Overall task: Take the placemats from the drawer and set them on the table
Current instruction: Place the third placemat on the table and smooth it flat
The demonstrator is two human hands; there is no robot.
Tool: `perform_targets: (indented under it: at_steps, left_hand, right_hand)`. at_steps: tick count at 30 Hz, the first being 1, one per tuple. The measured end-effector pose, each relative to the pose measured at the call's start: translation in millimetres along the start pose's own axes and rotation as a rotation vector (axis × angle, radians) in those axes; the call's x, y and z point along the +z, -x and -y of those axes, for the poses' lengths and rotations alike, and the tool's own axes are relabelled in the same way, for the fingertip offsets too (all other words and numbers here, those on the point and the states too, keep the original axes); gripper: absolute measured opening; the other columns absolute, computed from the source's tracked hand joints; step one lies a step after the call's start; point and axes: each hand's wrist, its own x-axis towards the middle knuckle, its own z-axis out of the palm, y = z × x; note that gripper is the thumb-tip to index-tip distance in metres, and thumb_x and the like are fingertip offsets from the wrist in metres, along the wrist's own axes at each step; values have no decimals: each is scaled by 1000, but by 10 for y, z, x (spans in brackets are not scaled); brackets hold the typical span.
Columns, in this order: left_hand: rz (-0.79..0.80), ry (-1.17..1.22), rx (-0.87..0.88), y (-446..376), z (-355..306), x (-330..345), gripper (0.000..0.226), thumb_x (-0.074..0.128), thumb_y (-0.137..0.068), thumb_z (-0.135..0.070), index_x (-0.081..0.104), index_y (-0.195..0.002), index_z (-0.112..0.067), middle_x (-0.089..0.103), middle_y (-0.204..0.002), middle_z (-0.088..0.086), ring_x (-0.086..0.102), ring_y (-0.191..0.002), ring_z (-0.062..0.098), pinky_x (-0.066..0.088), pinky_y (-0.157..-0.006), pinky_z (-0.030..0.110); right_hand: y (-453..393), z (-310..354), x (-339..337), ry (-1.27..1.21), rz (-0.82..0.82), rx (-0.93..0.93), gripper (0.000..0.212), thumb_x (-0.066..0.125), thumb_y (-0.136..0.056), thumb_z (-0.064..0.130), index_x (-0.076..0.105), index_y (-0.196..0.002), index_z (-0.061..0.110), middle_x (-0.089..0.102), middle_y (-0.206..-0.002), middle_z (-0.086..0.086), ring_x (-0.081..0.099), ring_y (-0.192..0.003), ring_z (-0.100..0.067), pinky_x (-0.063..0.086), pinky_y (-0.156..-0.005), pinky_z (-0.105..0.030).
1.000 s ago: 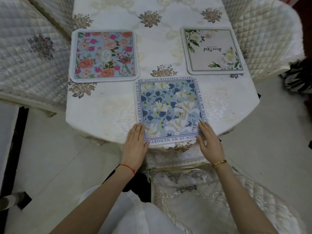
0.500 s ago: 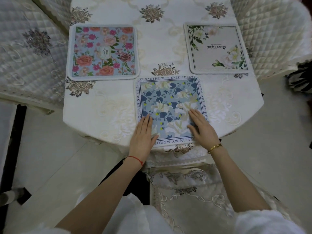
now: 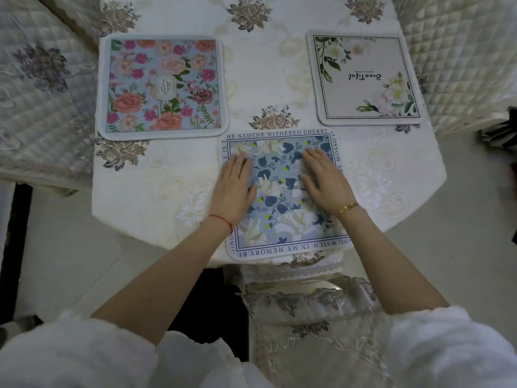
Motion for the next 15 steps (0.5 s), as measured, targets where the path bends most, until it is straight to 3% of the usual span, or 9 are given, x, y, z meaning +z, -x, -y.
perform_targets:
  at_steps: [9,15]
  left_hand:
    - [2,-15,-8,-678,31,35,60,36,-100,-36,19,-151,-9,18,-160,8,12,-149,23,9,-123,37]
    - [-74,15,-139,-549,89,81,69,34,-99,-47,17,-151,-6,16,-160,9,12,-149,24,9,-123,37]
  right_hand:
    - [-827,141,100,-13,70,-151,53,43,-101,29,28,-149,12,26,-157,-5,17,-147,-21,15,-121,-33]
    - [-564,-385,-51,-7,14,2,56,41,-100,39,26,-150,20,25,-158,2,19,-147,-14,23,-118,-33]
